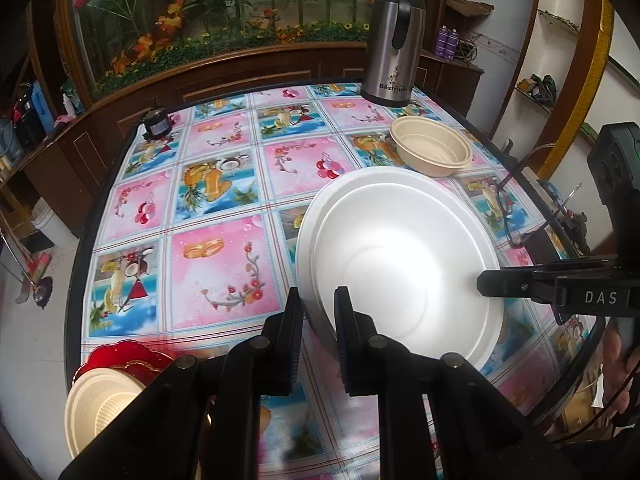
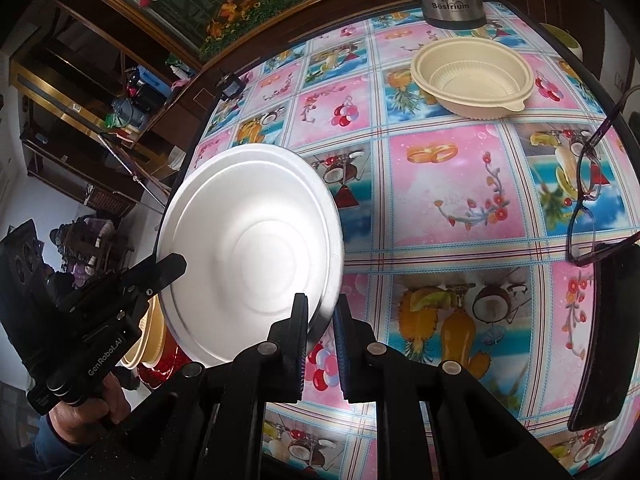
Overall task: Organize plates and bowls
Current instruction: 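Lift the white foam bowl with the right gripper and carry it toward the stack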
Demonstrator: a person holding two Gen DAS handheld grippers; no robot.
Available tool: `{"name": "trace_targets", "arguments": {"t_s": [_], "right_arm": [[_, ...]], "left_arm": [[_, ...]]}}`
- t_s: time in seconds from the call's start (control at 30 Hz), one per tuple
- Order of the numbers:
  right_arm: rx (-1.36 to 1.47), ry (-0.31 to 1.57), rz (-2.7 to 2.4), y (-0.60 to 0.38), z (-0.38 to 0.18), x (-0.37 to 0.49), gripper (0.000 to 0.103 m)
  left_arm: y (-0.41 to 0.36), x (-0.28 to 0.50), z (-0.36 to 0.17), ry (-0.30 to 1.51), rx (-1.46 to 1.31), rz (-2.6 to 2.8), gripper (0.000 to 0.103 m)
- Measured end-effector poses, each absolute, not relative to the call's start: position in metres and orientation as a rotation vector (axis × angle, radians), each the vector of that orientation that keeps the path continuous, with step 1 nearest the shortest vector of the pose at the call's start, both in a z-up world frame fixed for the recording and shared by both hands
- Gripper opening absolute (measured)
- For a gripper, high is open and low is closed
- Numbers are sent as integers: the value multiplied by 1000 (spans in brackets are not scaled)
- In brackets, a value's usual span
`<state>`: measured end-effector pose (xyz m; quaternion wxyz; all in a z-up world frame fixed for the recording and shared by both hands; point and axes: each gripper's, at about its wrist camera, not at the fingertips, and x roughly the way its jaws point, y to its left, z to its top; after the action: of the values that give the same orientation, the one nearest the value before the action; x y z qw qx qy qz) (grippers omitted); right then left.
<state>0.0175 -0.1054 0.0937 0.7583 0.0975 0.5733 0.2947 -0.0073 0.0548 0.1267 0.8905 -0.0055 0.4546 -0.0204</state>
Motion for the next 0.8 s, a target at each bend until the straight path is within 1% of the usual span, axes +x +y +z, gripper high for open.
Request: {"name": "trace_targets", "arguments": {"t_s": [0.43,0.8], "right_arm": [[174,1243,697,-80,103,16,14],[101,1237,798,-37,113,11,14]], "left_arm": [[77,-24,138,912,-40,22,15],[112,-51,145,883,-102,128,15]]}}
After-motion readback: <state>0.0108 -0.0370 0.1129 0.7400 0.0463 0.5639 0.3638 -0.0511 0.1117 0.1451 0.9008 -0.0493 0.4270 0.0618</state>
